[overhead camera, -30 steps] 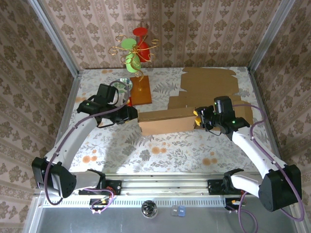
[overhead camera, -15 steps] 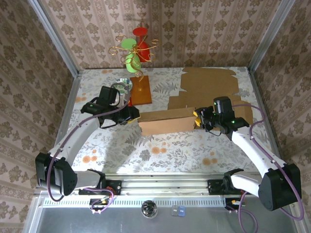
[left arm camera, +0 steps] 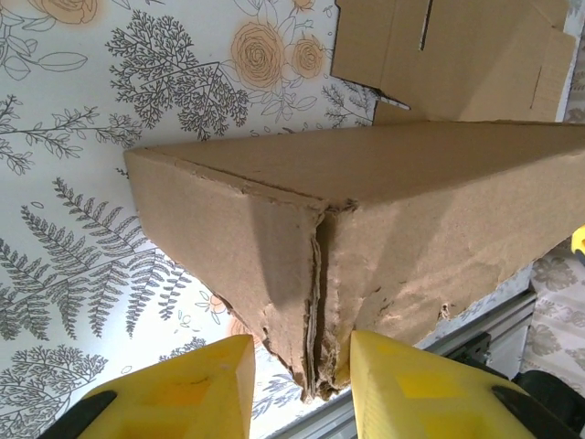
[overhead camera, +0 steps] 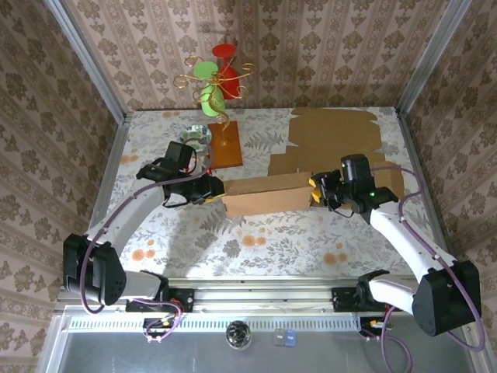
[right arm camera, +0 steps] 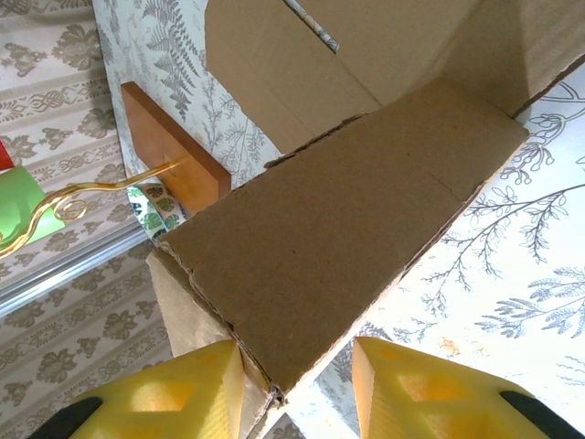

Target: Fold the paper box

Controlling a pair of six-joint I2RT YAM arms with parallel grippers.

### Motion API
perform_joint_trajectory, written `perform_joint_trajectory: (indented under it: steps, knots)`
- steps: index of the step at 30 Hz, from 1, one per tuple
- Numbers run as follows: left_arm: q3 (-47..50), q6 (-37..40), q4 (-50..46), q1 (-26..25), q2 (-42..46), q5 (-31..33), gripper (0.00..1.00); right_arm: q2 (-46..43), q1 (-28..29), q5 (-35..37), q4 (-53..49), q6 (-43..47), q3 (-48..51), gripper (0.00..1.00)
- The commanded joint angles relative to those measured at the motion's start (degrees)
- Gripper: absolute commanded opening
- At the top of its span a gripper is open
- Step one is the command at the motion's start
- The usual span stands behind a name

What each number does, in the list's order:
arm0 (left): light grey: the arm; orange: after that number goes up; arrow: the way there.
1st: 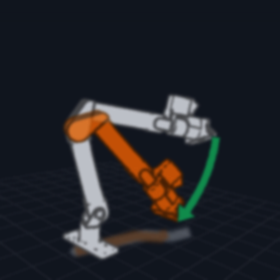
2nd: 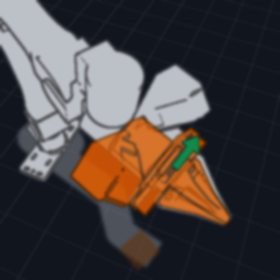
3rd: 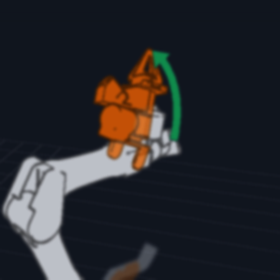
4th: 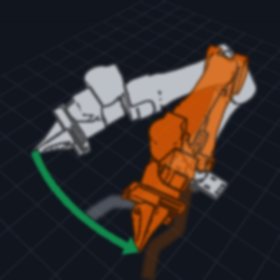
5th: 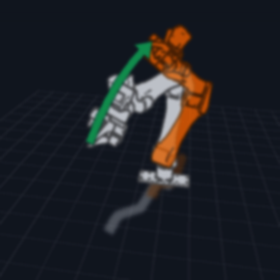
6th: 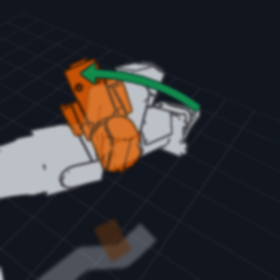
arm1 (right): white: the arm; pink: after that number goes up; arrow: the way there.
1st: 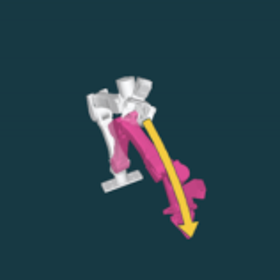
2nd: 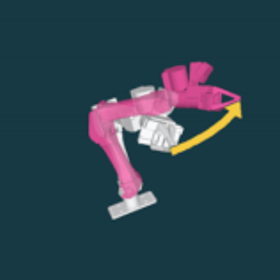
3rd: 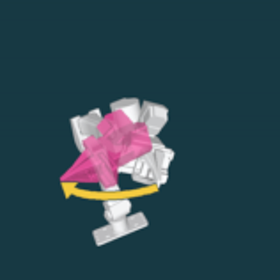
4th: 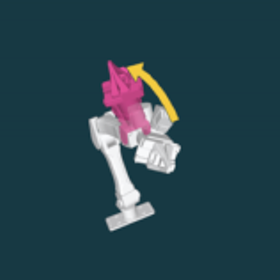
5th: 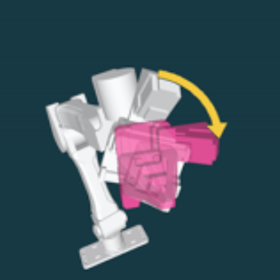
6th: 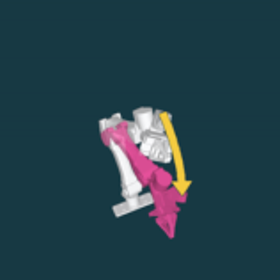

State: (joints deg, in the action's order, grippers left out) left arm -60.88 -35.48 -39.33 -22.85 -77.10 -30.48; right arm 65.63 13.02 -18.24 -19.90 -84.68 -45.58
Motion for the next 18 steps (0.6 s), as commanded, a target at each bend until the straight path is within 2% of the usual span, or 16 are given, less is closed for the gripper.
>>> perform_joint_trajectory:
  steps: [1, 6, 12, 17, 18]
  knots:
    - [1.21, 3.73, -3.42, -0.92, -1.2, 4.11, 0.3, 2.4, -0.03, 2.51, -12.25, 1.58, 0.34, 0.38]
    - [1.98, 5.28, -3.5, -1.56, -0.99, 6.14, 0.25, 2.03, -0.01, 2.42, -14.32, 2.28, -1.45, 0.41]
    - [1.63, 6.53, -3.44, -1.84, 0.28, 7.69, 0.23, -0.76, -0.08, 2.8, -15.1, 4.68, -7.44, 0.67]
    - [1.33, 7.39, -3.69, -2.43, 0.84, 8.54, 0.21, -3.61, -2.33, 2.03, -15.5, 1.19, -8.51, 0.76]
    - [1.51, 7.42, -3.6, -2.63, 1.0, 8.83, 0.21, -3.51, -3.3, 0.15, -14.64, -0.88, -7.86, 0.82]
